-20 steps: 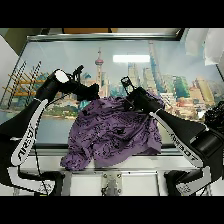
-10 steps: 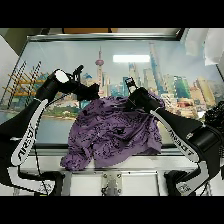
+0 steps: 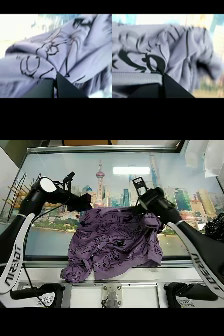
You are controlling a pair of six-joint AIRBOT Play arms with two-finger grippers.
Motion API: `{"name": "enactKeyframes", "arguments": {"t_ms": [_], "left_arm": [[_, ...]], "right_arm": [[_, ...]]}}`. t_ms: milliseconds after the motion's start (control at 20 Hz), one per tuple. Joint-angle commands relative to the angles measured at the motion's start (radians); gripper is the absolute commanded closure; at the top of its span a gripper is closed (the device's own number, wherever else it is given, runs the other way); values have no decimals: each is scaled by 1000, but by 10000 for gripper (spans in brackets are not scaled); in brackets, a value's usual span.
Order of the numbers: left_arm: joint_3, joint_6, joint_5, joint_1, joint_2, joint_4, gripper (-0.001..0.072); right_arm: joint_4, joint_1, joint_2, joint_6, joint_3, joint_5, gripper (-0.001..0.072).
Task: Fold the clothes and pants, and hang the long-sleeved shirts on hangers.
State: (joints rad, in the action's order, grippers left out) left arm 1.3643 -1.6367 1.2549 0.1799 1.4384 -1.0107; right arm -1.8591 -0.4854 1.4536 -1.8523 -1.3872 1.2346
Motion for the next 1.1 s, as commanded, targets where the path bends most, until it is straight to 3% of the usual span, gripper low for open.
{"name": "enactKeyframes", "arguments": {"t_ms": [0,150,300,600,650,700,750,1050], "left_arm": [[-145,9,169,41,-161,-70,689],[-312,9,205,126,-306,-69,689],[-341,10,164,157,-338,-71,689],[-36,-11,-36,45,-7,-68,686],[18,-29,-52,32,36,-68,545],[77,-44,-53,16,70,-68,156],[125,-48,-47,4,87,-68,88],[42,7,-91,119,-65,-97,111]], "right_arm": [[283,2,-193,141,1,306,693],[382,2,-301,136,26,419,693],[379,2,-323,136,35,418,694],[375,4,-192,60,35,167,693],[376,4,-171,36,34,129,694],[380,4,-155,18,34,98,693],[380,4,-145,15,34,80,693],[380,4,-150,4,33,71,694]]}}
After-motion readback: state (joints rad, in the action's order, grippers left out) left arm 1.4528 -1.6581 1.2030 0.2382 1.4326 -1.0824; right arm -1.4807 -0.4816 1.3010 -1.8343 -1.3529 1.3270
